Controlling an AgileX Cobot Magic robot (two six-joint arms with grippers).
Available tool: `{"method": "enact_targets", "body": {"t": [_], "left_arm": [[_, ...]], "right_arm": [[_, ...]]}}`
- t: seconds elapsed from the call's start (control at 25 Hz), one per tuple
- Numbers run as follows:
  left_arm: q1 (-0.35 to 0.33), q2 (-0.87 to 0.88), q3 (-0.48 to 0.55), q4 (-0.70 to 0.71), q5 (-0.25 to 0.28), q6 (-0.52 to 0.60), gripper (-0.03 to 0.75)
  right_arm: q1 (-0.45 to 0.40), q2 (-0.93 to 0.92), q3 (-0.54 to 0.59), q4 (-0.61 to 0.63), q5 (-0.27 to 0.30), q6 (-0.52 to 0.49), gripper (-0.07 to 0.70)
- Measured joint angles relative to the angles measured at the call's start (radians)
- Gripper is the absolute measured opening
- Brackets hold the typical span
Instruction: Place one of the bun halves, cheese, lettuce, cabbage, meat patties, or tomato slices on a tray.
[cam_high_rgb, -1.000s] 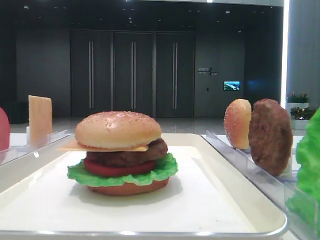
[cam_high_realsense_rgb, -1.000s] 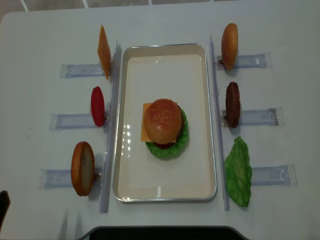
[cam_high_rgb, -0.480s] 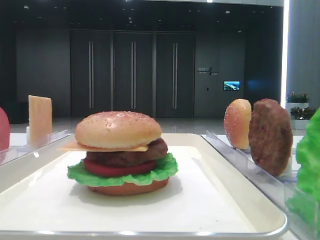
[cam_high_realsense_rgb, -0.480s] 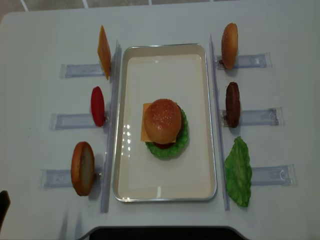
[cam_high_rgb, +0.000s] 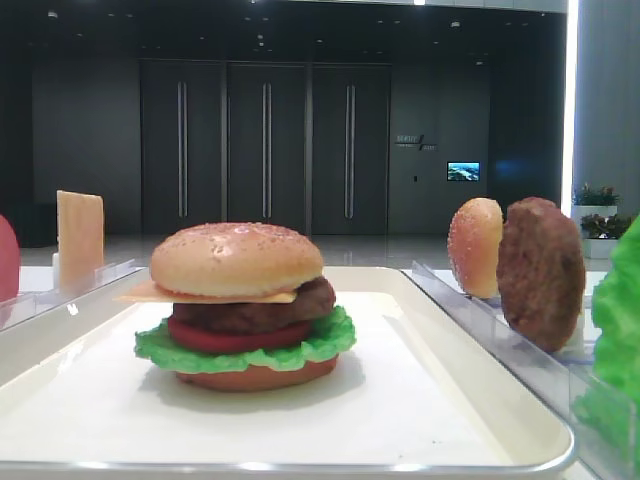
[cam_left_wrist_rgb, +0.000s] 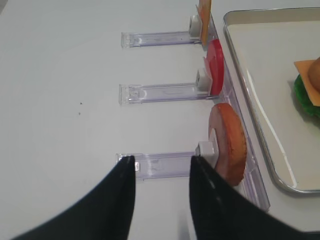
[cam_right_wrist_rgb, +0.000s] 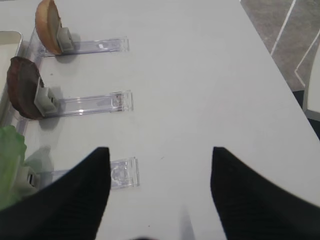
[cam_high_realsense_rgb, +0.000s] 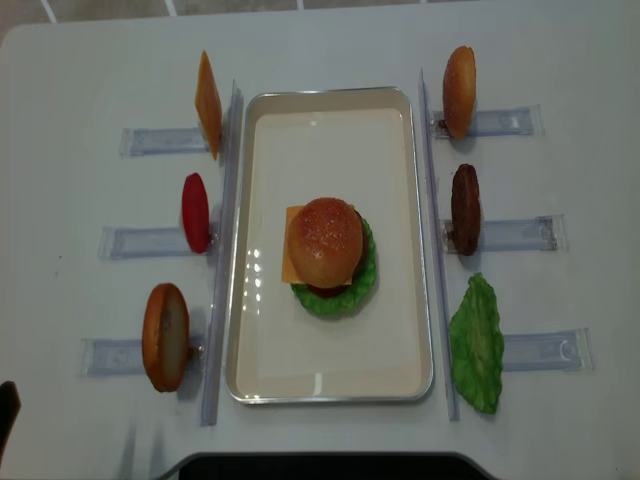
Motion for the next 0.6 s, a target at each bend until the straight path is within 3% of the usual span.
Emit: {"method": "enact_targets", "body": {"t": [0.6], "left_arm": [[0.000,0.000,0.000,0.000,0.000,0.000,0.282]], "right_arm": [[0.010,0.000,0.000,0.000,0.000,0.000,0.419]]}}
